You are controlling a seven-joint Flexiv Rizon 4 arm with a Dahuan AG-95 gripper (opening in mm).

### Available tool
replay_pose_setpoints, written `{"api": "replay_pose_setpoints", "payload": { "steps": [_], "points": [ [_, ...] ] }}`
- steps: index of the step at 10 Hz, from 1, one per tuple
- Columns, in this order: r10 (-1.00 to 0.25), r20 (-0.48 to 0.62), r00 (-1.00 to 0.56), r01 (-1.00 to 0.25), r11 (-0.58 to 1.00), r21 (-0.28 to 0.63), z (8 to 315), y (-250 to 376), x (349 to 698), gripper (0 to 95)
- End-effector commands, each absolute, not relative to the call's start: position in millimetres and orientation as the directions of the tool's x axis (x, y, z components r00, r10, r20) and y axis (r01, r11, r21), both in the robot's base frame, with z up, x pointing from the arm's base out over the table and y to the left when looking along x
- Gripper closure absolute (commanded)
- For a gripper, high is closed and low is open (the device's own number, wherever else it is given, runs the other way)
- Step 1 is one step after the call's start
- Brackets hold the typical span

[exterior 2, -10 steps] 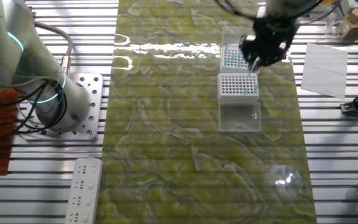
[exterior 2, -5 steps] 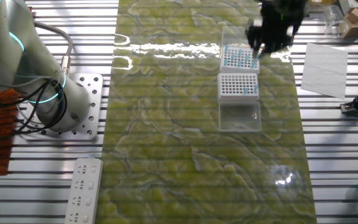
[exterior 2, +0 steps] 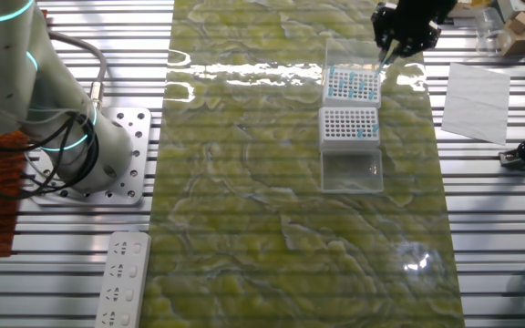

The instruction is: Transfer all medium pipette tips from one holder to another

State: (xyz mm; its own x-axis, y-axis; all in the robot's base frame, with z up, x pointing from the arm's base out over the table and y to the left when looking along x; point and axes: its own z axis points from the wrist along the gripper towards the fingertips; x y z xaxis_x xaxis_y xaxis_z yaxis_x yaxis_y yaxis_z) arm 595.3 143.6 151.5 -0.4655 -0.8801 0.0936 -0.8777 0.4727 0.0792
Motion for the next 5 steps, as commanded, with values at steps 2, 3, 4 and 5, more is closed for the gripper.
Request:
{"api": "replay_pose_setpoints", "payload": {
  "steps": [2,3,4,5],
  "points": [
    [-0.872,0.105,-0.478,-0.871,0.486,0.073,145.4,155.7,599.3,95.0],
    [-0.871,0.108,-0.48,-0.87,0.488,0.068,143.6,157.9,599.3,95.0],
    [-0.871,0.109,-0.479,-0.871,0.487,0.064,140.8,159.2,598.2,95.0],
    [-0.872,0.11,-0.478,-0.872,0.485,0.056,136.7,159.2,595.6,95.0]
  ]
}}
